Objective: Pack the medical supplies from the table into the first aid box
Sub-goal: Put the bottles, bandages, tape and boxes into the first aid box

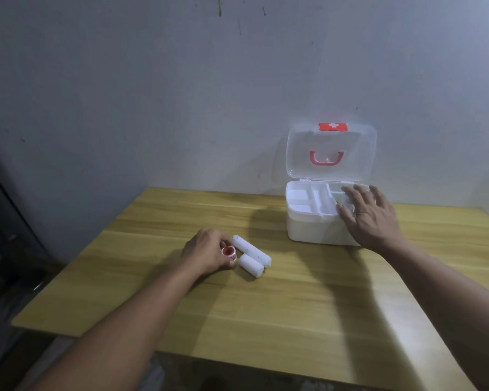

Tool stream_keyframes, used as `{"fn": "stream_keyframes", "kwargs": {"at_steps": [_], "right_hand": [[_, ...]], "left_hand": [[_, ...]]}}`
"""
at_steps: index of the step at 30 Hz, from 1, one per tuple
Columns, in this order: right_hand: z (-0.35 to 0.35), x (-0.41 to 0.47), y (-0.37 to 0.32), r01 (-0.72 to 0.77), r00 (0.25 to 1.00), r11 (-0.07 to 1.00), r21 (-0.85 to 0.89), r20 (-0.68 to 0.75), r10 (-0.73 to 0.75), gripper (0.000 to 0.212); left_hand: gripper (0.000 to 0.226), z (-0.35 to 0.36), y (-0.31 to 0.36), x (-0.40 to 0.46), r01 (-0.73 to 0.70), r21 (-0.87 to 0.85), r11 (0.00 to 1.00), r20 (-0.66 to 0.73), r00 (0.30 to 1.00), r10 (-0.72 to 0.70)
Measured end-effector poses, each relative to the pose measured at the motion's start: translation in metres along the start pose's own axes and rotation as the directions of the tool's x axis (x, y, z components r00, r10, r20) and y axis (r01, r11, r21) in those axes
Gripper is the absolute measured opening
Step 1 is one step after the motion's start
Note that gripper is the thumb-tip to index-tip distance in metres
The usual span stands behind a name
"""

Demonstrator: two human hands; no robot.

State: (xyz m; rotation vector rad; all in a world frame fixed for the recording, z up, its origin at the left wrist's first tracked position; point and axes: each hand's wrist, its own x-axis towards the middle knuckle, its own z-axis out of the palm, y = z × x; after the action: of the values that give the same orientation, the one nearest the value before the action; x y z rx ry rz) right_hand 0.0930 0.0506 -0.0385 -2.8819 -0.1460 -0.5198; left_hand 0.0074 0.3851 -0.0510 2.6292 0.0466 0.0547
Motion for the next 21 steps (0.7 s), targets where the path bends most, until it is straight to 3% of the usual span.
{"fn": "stream_keyframes", "kwargs": {"at_steps": [8, 12, 16, 21], "right_hand": [[-0.001, 0.001, -0.001, 0.004, 1.0, 1.0, -0.019, -0.003, -0.004, 0.061], [-0.001, 0.0, -0.001, 0.007, 1.0, 1.0, -0.02, -0.012, -0.007, 0.069], [-0.001, 0.0, -0.002, 0.003, 1.0, 1.0, -0.015, -0.012, -0.003, 0.073], [0.0, -0.001, -0.002, 0.0, 1.0, 1.0, -0.026, -0.006, 0.0, 0.067]], "left_hand": [[0.022, -0.009, 0.011, 0.014, -0.027, -0.086, 0.996, -0.071, 0.997, 0.021], [0.016, -0.03, 0.055, 0.034, -0.175, -0.085, 0.981, -0.158, 0.974, 0.161], [0.02, -0.03, 0.114, 0.058, -0.319, -0.089, 0.944, -0.088, 0.946, 0.311], [0.024, -0.014, 0.155, 0.082, -0.37, 0.025, 0.929, 0.047, 0.928, 0.369]]}}
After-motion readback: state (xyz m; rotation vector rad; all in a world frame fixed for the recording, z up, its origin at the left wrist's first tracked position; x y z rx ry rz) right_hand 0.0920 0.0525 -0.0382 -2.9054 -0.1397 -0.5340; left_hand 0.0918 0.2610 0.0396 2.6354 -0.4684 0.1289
